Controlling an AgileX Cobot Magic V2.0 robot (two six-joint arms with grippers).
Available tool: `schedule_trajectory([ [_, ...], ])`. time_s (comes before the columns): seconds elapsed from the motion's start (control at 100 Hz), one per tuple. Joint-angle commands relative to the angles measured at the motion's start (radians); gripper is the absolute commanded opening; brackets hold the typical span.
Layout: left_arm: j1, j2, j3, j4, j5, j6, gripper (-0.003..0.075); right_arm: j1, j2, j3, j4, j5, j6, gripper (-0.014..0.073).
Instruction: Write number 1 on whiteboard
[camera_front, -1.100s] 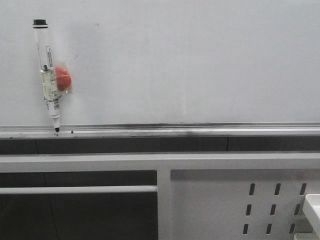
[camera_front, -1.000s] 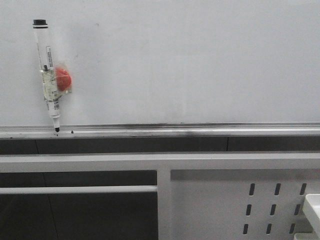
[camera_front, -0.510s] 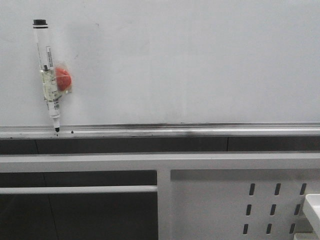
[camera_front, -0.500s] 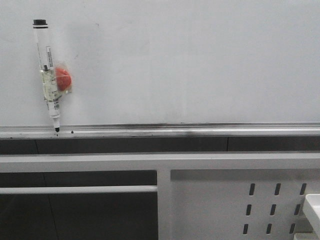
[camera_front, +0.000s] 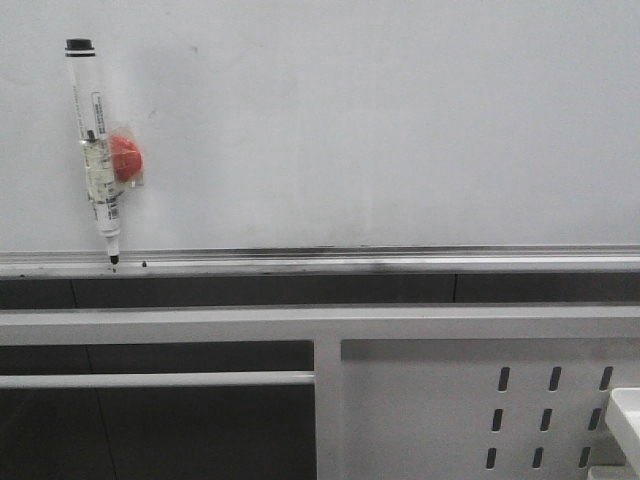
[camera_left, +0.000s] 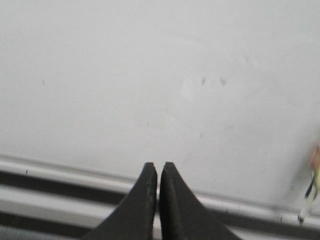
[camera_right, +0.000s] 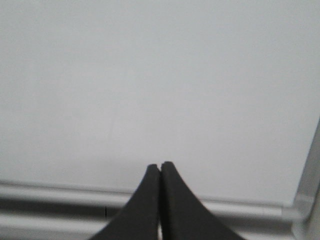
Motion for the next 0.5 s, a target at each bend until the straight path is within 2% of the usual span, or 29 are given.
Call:
schedule_trajectory([
  [0.0, -0.008, -0.021, 0.036, -0.035, -0.18, 0.0, -0.002, -0.006, -0.019, 0.015, -0.017, -0.22, -0.001, -0.0069],
  [0.14, -0.008, -0.021, 0.036, -0.035, -0.196, 0.0, -0.002, -0.006, -0.019, 0.015, -0.017, -0.31, -0.001, -0.0069],
  [0.32, -0.011, -0.021, 0.028, -0.036, -0.239, 0.0, -0.002, -0.006, -0.019, 0.015, -0.014, -0.358, 0.022, -0.0069],
  [0.41, -0.017, -0.021, -0.023, 0.002, -0.185, 0.0, -0.002, -0.006, -0.019, -0.014, 0.011, -0.403, 0.202, -0.0069],
  [0.44, -0.022, -0.019, -0.053, 0.002, -0.128, 0.0, -0.002, -0.004, -0.017, -0.041, 0.011, -0.357, 0.298, -0.0069],
  [0.49, -0.027, -0.008, -0.127, 0.01, -0.051, 0.0, -0.002, -0.004, -0.01, -0.103, 0.011, -0.201, 0.391, -0.0069],
])
